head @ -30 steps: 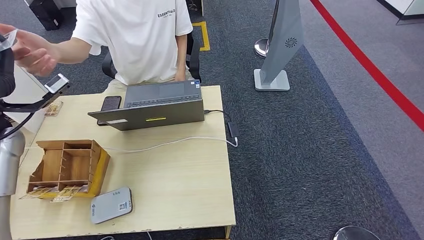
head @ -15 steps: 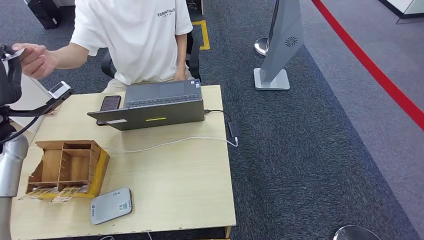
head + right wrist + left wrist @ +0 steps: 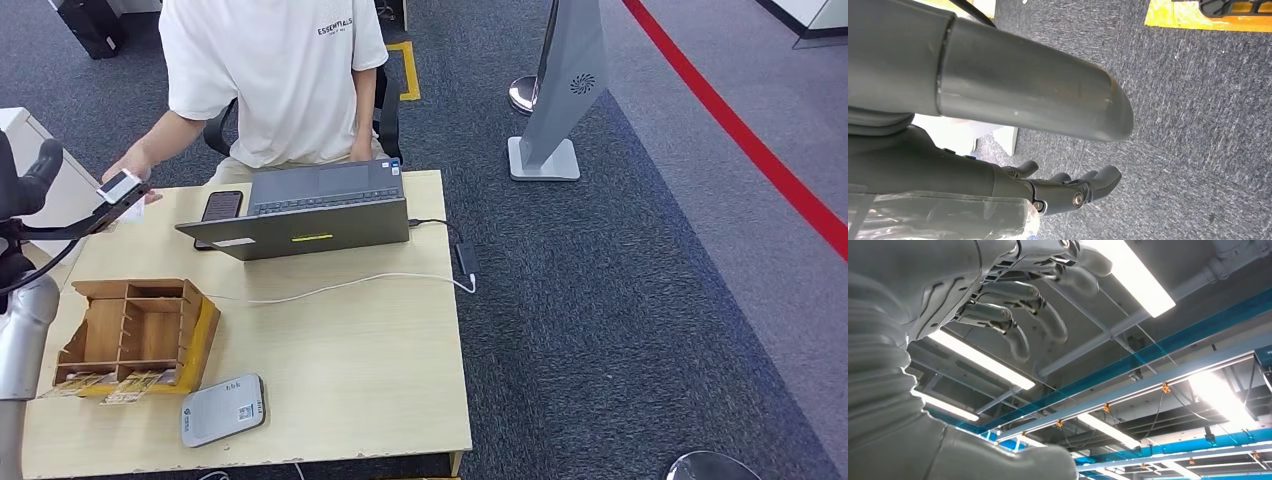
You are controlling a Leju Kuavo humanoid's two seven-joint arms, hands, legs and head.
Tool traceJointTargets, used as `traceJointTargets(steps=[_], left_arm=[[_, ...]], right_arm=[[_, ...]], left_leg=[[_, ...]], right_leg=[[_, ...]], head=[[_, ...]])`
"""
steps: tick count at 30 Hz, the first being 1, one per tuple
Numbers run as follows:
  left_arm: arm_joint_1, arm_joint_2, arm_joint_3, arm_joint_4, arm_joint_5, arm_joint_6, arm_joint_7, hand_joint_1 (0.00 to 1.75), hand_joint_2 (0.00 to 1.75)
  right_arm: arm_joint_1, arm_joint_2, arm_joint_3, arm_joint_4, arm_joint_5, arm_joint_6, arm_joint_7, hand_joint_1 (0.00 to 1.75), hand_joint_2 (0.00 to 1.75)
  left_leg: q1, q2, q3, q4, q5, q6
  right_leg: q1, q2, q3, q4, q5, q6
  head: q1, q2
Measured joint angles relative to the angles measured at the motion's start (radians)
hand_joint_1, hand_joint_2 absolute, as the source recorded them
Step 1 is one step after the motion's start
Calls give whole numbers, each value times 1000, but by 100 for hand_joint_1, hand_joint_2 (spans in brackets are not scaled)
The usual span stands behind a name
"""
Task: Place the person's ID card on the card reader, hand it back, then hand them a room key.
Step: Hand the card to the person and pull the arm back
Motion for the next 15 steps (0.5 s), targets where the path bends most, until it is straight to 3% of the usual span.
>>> traceJointTargets(steps=[9, 12, 15], left_arm=[[82, -21, 0, -98, -1, 6, -21, 0, 175], [165, -36, -4, -199, 8, 33, -48, 0, 175], [309, -59, -22, -356, -25, 59, -96, 0, 175]], right_arm=[[0, 0, -1, 0, -11, -4, 4, 0, 0], [0, 0, -3, 0, -24, -8, 10, 0, 0], [0, 0, -10, 0, -42, -19, 16, 0, 0]], left_leg=[[0, 0, 0, 0, 0, 0], [-1, 2, 0, 0, -1, 1], [-1, 5, 1, 0, -3, 3]], right_leg=[[0, 0, 0, 0, 0, 0], [0, 2, 0, 0, 0, 0], [-1, 4, 0, -1, -1, 1]], head=[[0, 0], [0, 0], [0, 0]])
